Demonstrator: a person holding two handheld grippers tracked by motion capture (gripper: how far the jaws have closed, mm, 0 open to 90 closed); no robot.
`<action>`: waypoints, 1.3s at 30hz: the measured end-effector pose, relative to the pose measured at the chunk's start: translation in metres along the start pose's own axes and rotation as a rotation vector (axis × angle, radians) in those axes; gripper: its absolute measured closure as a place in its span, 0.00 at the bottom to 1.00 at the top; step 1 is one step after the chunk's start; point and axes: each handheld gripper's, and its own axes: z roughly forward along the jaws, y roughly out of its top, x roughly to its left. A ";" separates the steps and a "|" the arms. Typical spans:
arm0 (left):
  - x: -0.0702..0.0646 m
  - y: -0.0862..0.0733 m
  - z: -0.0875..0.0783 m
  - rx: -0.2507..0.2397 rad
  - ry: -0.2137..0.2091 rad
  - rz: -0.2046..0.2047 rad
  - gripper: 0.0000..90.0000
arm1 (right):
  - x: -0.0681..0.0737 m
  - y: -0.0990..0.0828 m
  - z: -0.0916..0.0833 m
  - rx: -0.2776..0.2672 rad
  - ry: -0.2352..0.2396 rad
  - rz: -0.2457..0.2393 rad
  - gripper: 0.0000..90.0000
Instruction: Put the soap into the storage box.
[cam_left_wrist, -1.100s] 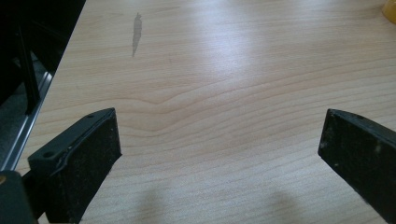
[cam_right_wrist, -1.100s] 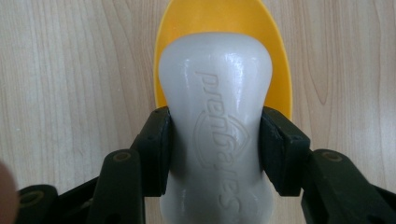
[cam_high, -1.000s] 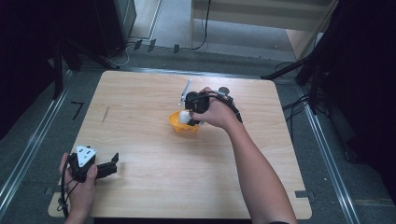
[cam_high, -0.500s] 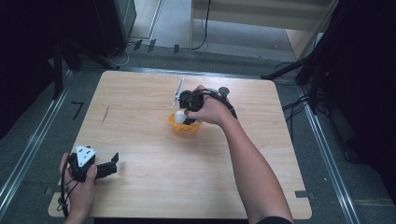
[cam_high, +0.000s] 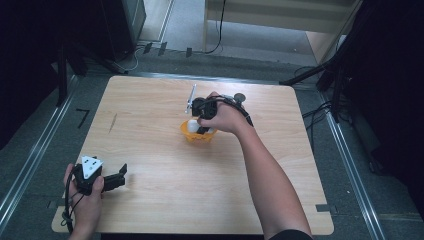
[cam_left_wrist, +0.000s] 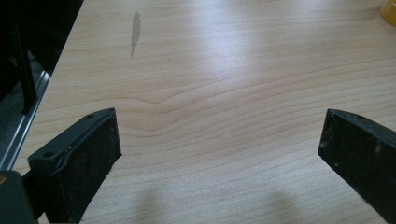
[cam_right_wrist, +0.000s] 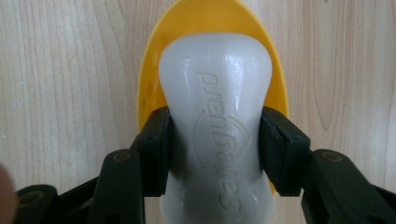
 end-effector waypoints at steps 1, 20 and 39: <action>0.000 0.000 0.000 0.000 0.000 0.001 0.00 | -0.001 0.000 0.001 -0.001 0.007 -0.002 0.56; 0.000 0.000 0.000 -0.003 0.000 0.001 0.00 | -0.005 -0.002 -0.008 -0.066 0.010 0.029 0.56; -0.001 0.000 0.000 -0.004 0.003 0.002 0.00 | 0.005 -0.028 -0.027 -0.097 -0.024 0.048 0.55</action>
